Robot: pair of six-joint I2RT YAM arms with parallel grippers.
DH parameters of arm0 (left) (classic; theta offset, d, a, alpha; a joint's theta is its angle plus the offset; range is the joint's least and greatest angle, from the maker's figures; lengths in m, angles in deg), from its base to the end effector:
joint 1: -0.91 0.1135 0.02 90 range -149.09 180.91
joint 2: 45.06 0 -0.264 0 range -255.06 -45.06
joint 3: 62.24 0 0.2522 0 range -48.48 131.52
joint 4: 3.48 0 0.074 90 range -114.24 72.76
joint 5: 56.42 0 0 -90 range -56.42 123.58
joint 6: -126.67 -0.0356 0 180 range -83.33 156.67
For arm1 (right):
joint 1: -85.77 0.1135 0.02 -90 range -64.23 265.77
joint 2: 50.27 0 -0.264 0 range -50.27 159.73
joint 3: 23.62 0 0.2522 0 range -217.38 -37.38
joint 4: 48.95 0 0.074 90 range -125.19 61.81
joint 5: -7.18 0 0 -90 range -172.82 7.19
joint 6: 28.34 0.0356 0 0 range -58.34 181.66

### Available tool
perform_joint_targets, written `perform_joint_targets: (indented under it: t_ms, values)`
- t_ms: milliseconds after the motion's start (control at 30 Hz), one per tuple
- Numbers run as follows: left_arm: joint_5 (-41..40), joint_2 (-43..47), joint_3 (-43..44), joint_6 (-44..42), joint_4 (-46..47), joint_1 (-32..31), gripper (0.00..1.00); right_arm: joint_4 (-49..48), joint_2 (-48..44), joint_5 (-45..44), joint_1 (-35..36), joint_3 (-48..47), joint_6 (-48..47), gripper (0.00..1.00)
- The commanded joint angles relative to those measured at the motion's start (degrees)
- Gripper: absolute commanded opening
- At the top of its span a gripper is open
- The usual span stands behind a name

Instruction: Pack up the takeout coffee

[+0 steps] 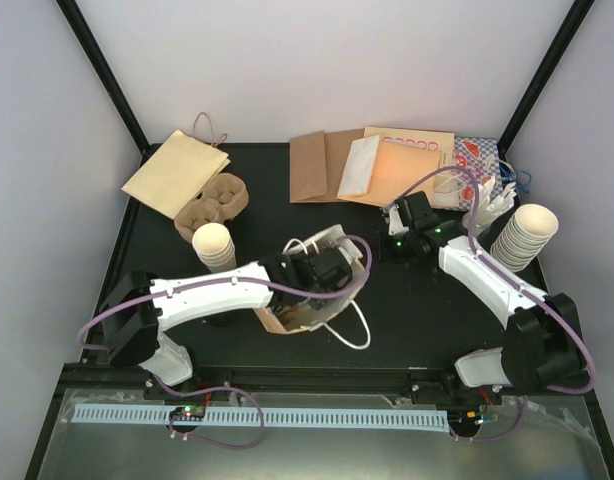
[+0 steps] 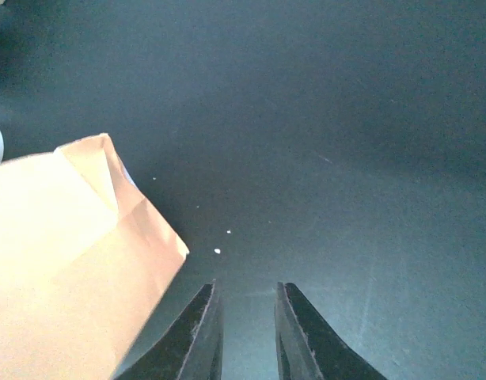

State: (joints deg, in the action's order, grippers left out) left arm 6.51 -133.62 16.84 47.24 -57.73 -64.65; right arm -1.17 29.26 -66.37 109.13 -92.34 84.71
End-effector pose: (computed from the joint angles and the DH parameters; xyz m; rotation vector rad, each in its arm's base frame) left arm 0.1426 -0.2745 0.2411 1.0277 2.2781 0.1139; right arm 0.2495 0.1187 0.2335 -0.1160 2.6746 0.6517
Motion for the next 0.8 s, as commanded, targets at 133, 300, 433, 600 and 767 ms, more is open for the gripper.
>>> perform_joint_targets:
  t_ms: [133,300,433,600,767]
  values:
    - [16.06,-3.75,4.09,-0.07,-8.09,9.73,0.34,5.44,-5.52,-4.38,-0.42,-0.10,-2.10,0.22]
    - [19.81,-4.44,5.94,0.86,-10.62,13.60,0.34,6.76,-7.78,-5.77,-0.41,0.94,-2.61,0.22]
    - [23.05,-5.24,6.08,1.84,-12.42,16.39,0.34,7.61,-9.30,-6.15,-0.53,1.50,-2.83,0.22]
    - [25.58,-6.40,6.07,1.91,-14.11,18.48,0.34,8.14,-10.90,-5.99,-0.55,2.59,-2.92,0.22]
    - [26.61,-9.04,7.78,1.95,-16.68,18.98,0.34,8.41,-12.43,-6.03,-0.48,3.55,-2.76,0.22]
